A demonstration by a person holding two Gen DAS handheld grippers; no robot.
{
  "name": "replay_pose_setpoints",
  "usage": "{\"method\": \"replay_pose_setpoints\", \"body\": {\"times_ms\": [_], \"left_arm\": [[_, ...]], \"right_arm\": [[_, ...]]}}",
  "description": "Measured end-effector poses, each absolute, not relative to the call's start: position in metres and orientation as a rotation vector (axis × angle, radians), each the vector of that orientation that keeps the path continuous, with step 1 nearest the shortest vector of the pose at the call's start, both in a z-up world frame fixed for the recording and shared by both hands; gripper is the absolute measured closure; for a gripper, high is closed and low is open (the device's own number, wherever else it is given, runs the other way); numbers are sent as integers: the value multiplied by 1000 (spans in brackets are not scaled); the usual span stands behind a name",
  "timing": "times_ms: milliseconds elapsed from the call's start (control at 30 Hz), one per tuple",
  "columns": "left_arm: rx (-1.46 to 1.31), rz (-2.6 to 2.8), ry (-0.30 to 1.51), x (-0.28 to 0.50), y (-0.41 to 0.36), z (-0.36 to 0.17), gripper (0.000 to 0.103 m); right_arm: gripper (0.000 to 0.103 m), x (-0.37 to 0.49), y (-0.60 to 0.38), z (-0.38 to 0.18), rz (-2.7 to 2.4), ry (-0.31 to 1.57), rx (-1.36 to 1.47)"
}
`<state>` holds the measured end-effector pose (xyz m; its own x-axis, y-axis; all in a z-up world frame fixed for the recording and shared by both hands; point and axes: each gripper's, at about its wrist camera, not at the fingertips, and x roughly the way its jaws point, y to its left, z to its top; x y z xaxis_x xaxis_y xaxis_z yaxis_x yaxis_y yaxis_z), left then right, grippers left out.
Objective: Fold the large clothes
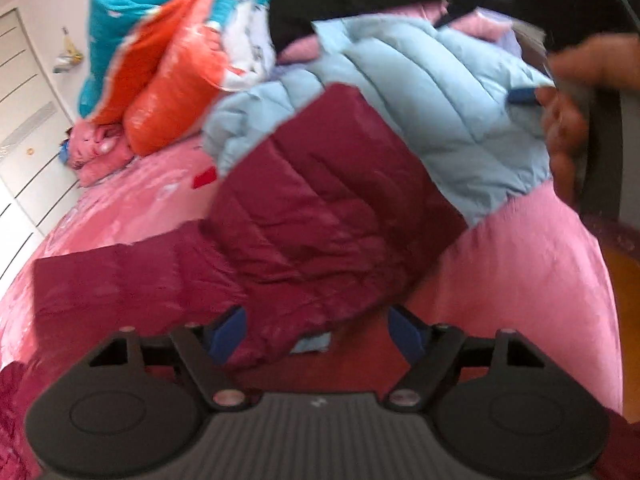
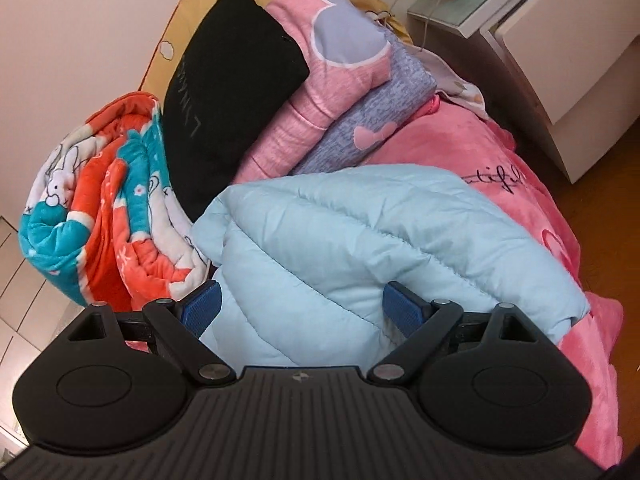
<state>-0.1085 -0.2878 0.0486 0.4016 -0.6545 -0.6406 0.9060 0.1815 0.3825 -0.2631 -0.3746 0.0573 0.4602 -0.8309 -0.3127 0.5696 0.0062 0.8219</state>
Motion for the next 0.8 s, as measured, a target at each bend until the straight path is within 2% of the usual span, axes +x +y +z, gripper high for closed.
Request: {"method": "replay_pose_setpoints", "body": {"times_ms": [233, 333, 400, 500, 600, 800], "left_arm": [[980, -1121, 234, -124, -307, 31, 25], [1007, -1107, 187, -128, -313, 30, 38], [997, -1102, 185, -128, -314, 32, 61], [946, -1080, 194, -125, -309, 40, 82], [853, -1063, 209, -115, -303, 53, 94], [559, -965, 281, -72, -273, 105, 99]], "right_arm": [[0, -253, -385, 65, -1113, -313, 1104], [0, -250, -386, 66, -1103, -307, 1102], [0, -248, -387, 67, -1098, -304, 1093], [0, -248, -388, 69, -1097, -305, 1080], [0, -247, -389, 68, -1089, -304, 1082], [0, -243, -391, 68, -1067, -293, 1085]]}}
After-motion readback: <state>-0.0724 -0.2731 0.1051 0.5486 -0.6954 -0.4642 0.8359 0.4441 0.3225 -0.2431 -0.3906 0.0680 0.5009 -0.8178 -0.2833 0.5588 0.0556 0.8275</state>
